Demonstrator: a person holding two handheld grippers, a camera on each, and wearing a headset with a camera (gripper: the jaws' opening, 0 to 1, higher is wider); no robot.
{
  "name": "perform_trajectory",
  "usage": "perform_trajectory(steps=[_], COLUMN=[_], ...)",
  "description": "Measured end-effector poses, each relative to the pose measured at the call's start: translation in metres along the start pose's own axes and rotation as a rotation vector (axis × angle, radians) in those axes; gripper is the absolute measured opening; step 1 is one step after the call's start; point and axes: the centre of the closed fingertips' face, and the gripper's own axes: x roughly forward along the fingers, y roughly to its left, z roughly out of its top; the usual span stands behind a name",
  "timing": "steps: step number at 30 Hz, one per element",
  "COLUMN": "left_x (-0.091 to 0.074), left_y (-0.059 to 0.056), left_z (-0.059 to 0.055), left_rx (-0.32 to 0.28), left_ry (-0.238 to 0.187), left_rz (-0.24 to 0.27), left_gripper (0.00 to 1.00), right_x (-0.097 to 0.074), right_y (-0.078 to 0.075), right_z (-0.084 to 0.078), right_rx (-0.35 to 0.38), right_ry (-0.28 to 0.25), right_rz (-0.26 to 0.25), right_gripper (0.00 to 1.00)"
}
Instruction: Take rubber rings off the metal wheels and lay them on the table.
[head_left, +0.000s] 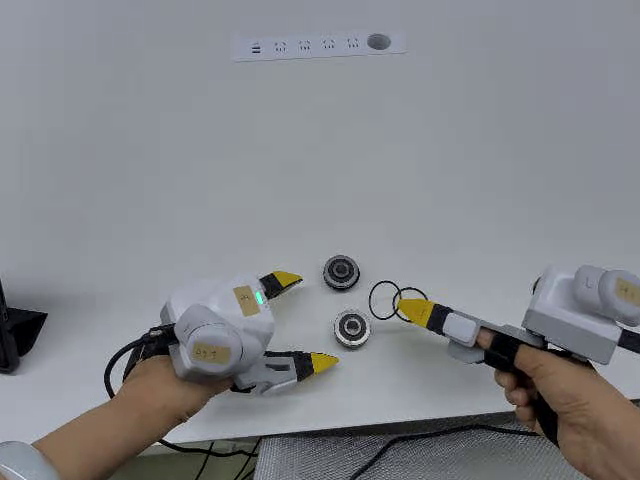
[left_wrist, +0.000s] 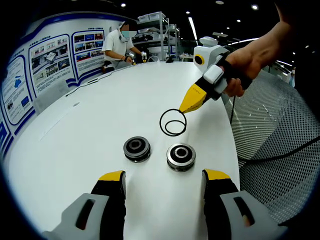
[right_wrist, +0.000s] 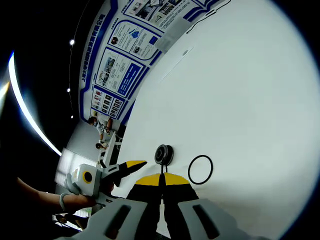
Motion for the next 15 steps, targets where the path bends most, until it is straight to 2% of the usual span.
perform_trajectory(steps=[7,15], left_x=[-0.001,-0.001], left_y=[-0.001,-0.001], left_z=[0.000,-0.001], left_rx=[-0.001,0.000], left_ry=[0.002,0.007], left_rz=[-0.002,0.000], left_gripper=[0.62,0.62], right_x=[-0.007,-0.005], right_y=[-0.018,-0.023], right_z=[0.004,0.002], right_rx=[0.015,0.019], right_ry=[-0.018,-0.017], right_rz=[-0.048,-0.076], right_gripper=[0.02,0.02])
